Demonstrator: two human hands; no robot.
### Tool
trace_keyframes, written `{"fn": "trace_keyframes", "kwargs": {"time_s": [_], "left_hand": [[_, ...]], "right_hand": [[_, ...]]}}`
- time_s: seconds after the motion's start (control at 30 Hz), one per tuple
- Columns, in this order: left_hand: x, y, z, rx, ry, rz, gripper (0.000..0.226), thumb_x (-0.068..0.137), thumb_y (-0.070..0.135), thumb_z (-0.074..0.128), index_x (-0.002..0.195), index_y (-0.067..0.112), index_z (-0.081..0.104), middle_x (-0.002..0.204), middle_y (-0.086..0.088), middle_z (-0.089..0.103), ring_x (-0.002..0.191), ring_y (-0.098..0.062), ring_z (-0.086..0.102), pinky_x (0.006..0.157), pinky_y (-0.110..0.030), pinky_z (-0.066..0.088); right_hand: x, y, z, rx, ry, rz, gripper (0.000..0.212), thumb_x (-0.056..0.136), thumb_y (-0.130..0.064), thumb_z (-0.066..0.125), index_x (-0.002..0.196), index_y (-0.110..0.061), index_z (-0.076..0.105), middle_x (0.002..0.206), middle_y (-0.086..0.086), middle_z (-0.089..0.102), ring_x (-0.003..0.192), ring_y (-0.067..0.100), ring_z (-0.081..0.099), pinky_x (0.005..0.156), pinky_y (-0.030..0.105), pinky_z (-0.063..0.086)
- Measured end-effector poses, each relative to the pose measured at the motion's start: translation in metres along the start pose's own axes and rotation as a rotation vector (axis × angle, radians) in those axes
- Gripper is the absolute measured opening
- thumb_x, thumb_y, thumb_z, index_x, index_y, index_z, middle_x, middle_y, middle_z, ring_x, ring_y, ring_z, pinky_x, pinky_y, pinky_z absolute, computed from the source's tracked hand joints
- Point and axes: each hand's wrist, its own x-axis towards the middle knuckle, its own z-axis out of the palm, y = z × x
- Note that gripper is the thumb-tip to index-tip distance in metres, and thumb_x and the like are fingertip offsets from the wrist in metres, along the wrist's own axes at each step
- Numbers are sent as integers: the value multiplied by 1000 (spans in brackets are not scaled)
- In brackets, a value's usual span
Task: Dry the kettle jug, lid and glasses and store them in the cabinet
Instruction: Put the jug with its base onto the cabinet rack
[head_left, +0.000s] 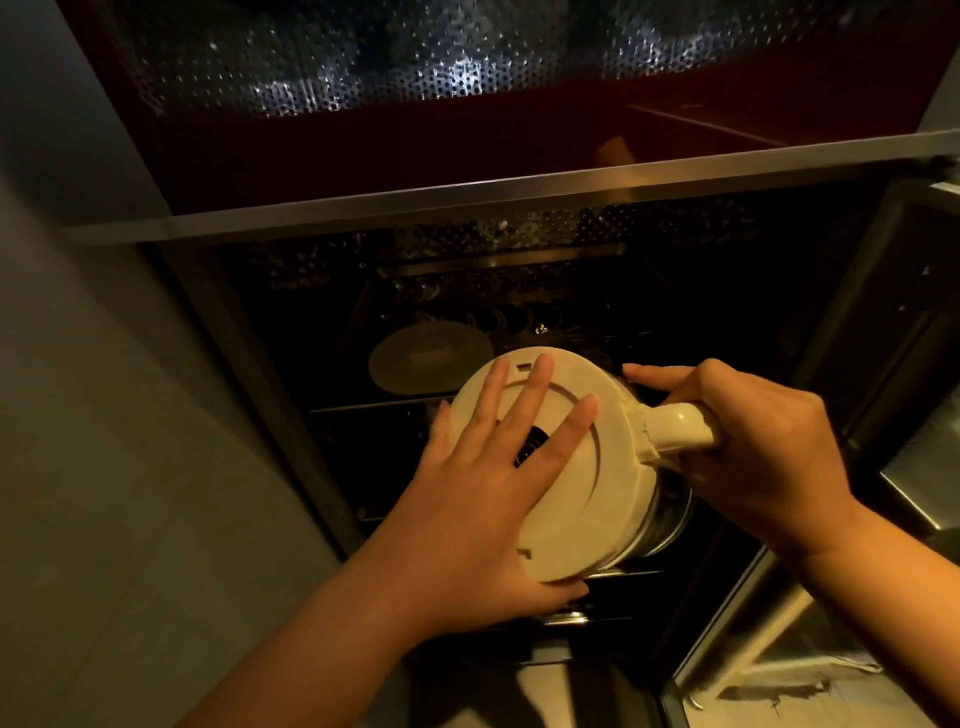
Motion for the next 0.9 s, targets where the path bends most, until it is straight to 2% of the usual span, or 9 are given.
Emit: {"fn": "trace_keyframes", "kwargs": {"time_s": [0.07, 0.13, 0.23, 0.33, 0.4, 0.5, 0.63, 0.8, 0.9], "left_hand": [[1, -8, -5, 19, 13, 37, 115, 64, 78, 54, 148, 36, -11, 156, 3, -23, 143, -22, -21, 107, -64, 12], [2, -15, -10, 38, 17, 64, 111, 65, 77, 54, 149, 37, -6, 157, 3, -20, 144, -22, -18, 108, -62, 12], [3, -22, -18, 61, -4, 91, 108, 66, 77, 54, 148, 40, -5, 157, 5, -20, 144, -20, -17, 108, -60, 13], [0, -24, -24, 62, -15, 105, 102, 68, 78, 48, 148, 42, -5, 157, 6, -19, 144, -20, -16, 109, -62, 16], [-1, -24, -27, 55, -18, 110, 100, 70, 77, 49, 148, 42, -3, 158, 5, -17, 144, -21, -15, 109, -62, 17], [-2, -23, -31, 64, -21, 132, 99, 71, 75, 52, 149, 40, 1, 158, 4, -14, 145, -21, -14, 109, -62, 20], [-1, -19, -39, 82, 25, 179, 90, 77, 72, 48, 150, 38, 8, 160, 2, -4, 146, -23, -6, 110, -60, 17], [10, -17, -55, 67, 83, 210, 78, 83, 62, 47, 149, 36, 13, 159, 0, 5, 146, -23, 1, 112, -59, 13], [17, -17, -61, 44, 90, 210, 73, 87, 57, 45, 149, 37, 13, 159, 0, 6, 146, -19, 0, 114, -57, 12]], "right_hand": [[1, -4, 2, 2, 40, -16, 23, 79, -31, 64, 81, -9, 57, 109, -9, 59, 96, -6, 50, 79, -2, 36], [1, -4, 4, -23, 93, -51, 21, 79, -21, 69, 92, -11, 55, 110, -8, 58, 100, -6, 49, 83, -1, 36], [-1, -2, 5, -64, 114, -96, 56, 69, 2, 79, 116, -14, 52, 114, -6, 59, 103, 1, 56, 88, 14, 46], [-3, -6, 3, -61, 91, -215, 48, 82, -8, 69, 124, -17, 48, 126, 5, 57, 111, 16, 60, 84, 32, 54], [-3, -9, 0, -114, 52, -284, 41, 90, -19, 61, 128, -22, 46, 131, 8, 52, 114, 19, 57, 83, 32, 54], [-5, -11, -4, -151, 35, -313, 42, 92, -24, 57, 131, -28, 42, 135, 8, 47, 119, 16, 50, 87, 30, 50], [-8, -17, -12, -137, 116, -253, 36, 92, -25, 60, 126, -28, 49, 134, 8, 49, 119, 18, 53, 89, 30, 50], [-4, -20, -17, -65, 234, -159, 32, 92, -24, 61, 123, -23, 52, 131, 14, 51, 113, 25, 58, 82, 41, 55], [-1, -19, -16, -60, 290, -111, 29, 93, -27, 58, 121, -20, 53, 130, 15, 52, 115, 26, 57, 84, 43, 54]]}}
